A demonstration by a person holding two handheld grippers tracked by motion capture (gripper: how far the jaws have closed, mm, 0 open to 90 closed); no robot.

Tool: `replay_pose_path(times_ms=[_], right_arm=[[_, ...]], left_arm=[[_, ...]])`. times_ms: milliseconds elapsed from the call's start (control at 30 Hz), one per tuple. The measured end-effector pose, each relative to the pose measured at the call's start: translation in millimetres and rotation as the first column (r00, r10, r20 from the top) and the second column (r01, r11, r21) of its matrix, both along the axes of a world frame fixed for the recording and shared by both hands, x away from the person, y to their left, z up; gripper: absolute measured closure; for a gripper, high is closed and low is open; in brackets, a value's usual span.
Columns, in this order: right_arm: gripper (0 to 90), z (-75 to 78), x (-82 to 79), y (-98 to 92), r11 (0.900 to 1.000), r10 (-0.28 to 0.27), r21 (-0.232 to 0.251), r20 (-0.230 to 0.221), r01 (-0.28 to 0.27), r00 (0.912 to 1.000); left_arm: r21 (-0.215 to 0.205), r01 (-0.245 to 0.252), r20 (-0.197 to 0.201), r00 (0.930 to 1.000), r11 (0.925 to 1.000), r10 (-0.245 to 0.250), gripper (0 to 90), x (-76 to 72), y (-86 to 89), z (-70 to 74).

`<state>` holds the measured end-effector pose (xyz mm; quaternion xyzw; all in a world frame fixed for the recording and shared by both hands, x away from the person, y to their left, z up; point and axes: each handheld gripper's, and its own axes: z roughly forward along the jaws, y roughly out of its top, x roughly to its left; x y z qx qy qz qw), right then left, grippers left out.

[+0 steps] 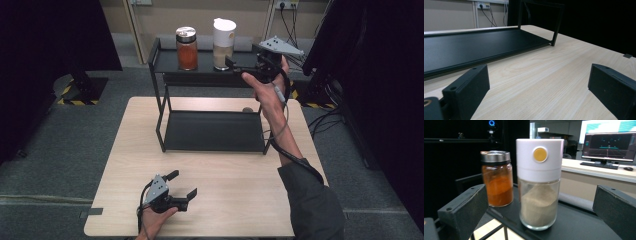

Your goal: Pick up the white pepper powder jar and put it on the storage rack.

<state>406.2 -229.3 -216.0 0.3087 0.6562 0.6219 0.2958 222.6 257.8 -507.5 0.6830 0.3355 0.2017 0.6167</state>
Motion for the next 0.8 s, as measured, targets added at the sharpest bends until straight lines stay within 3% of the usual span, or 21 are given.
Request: replay_pose_path(times_ms=[333, 500, 800], right_arm=[[0.4, -14.3, -15.4, -9.6, 0.999, 0.051, 0.007, 0.009, -0.051, 0.9987], [0.4, -20.8, -22.4, -10.5, 0.998, 0.053, -0.018, 0.024, -0.053, 0.9983], [0.4, -42.7, -36.3, -15.4, 0.995, 0.093, -0.019, 0.032, -0.093, 0.9951]], left_arm=[[-0.001, -0.002, 0.000, 1.0000, 1.0000, 0.002, 3.0, -0.2, -0.1, 0.0], [-0.002, -0.004, 0.000, 1.0000, 1.0000, 0.004, 3.0, -0.3, -0.1, -0.1], [-0.001, -0.006, -0.001, 1.0000, 1.0000, 0.006, 3.0, -0.5, -0.4, -0.1]])
